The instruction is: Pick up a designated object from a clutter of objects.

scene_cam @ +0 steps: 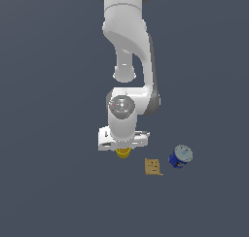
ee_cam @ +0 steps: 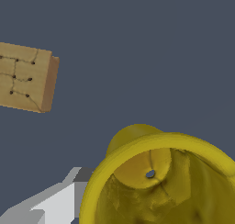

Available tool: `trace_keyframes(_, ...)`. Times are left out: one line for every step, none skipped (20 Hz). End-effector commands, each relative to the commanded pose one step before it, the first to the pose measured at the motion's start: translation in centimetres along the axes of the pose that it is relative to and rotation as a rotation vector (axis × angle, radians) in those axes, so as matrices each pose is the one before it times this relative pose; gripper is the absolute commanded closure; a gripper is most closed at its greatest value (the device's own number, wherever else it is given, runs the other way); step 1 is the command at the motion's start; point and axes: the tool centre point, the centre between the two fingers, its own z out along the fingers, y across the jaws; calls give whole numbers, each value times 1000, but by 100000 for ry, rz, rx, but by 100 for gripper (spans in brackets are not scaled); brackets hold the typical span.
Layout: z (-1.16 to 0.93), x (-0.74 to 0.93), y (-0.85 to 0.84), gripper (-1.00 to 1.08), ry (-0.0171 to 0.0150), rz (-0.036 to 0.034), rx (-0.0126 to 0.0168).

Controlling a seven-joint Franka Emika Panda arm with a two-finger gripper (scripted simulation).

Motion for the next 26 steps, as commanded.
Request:
trace_keyframes(-1210, -580, -611, 108, 221, -39, -21)
trace_keyframes(-527, -306, -283, 108, 0, 0, 0)
trace_keyframes(-565, -328, -304, 108, 0, 0, 0)
trace_keyframes(-604, -350, -324, 108, 0, 0, 0)
trace_keyframes(-644, -373, -345, 108, 0, 0, 0)
trace_keyframes(-683, -395, -366, 108, 0, 0, 0)
trace_keyframes(-715, -415, -391, 108, -17, 4, -67)
trace_keyframes(-741, -427, -396, 108, 0, 0, 0)
trace_keyframes(-745, -428, -397, 108, 0, 0, 0)
trace_keyframes(-749, -429, -398, 108, 0, 0, 0)
trace_keyframes(-753, -431, -399, 108, 0, 0, 0)
trace_keyframes(-757, -432, -401, 108, 0, 0, 0)
trace_keyframes(-764, -433, -423, 108, 1, -18, -67)
trace_keyframes(-766, -435, -404, 108, 0, 0, 0)
trace_keyframes(-772, -437, -406, 108, 0, 0, 0)
trace_keyframes(-777, -439, -408, 108, 0, 0, 0)
trace_keyframes(-784, -441, -427, 108, -1, -6, -69)
trace_keyframes(-791, -444, -414, 108, 0, 0, 0)
trace_keyframes(-799, -447, -417, 108, 0, 0, 0)
trace_keyframes(-807, -450, -421, 108, 0, 0, 0)
trace_keyframes(-817, -454, -443, 108, 1, -4, -69)
trace_keyframes(-828, -458, -431, 108, 0, 0, 0)
trace_keyframes(-840, -463, -437, 108, 0, 0, 0)
trace_keyframes(-853, -469, -443, 108, 0, 0, 0)
trace_keyframes(-868, -475, -471, 108, 2, -5, -69)
trace_keyframes(-886, -482, -460, 108, 0, 0, 0)
